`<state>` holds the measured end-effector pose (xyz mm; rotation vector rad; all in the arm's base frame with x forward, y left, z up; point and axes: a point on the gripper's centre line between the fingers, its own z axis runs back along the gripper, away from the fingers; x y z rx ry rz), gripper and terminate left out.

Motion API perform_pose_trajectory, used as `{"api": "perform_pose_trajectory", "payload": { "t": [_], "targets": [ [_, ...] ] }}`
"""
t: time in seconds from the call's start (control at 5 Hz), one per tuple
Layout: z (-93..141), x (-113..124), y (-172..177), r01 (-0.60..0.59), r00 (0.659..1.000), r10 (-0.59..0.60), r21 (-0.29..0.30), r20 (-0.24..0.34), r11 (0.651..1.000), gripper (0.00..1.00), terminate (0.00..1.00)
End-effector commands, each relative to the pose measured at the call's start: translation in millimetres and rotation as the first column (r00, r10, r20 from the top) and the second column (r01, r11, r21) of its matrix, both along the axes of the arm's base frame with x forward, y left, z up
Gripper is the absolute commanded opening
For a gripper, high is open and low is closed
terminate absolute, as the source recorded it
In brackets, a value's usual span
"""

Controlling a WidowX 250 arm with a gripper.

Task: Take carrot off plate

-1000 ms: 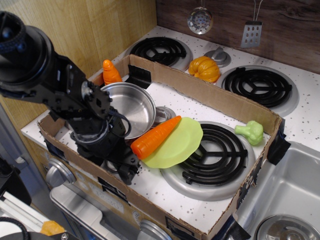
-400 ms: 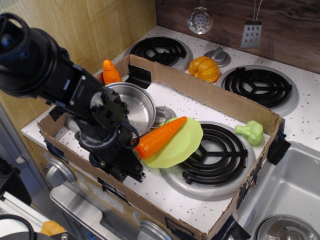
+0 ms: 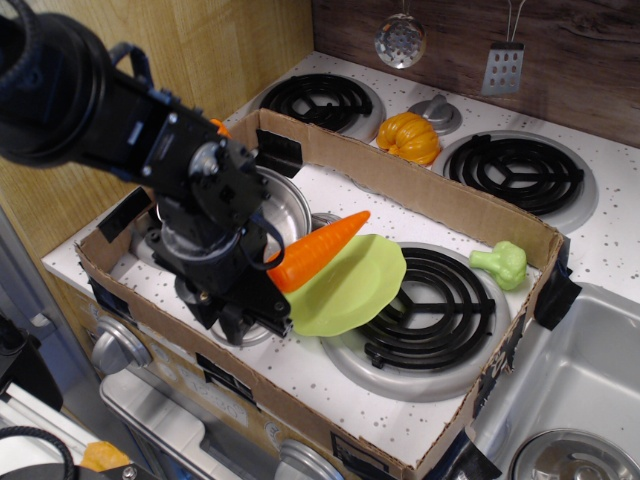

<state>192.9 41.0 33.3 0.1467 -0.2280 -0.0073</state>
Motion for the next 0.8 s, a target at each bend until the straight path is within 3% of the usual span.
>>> {"api": "perform_pose_trajectory", "payload": {
  "t": [0.0,0.2,0.4,0.6],
  "targets": [
    [26.2,24.8,-9.9,-0.049,0.999,0.049,-0.03,0.0,0.998,0.0,0.0],
    [25.7,41.8,-12.7,-0.168,0.986,0.164,-0.147,-0.04,0.975,0.0,0.0],
    [20.4,56.5,-12.7,-0.396,0.917,0.395,-0.255,-0.058,0.882,0.0,0.0],
    [24.5,71.7,-10.6,-0.585,0.796,0.604,-0.319,-0.048,0.746,0.0,0.0]
  ]
}}
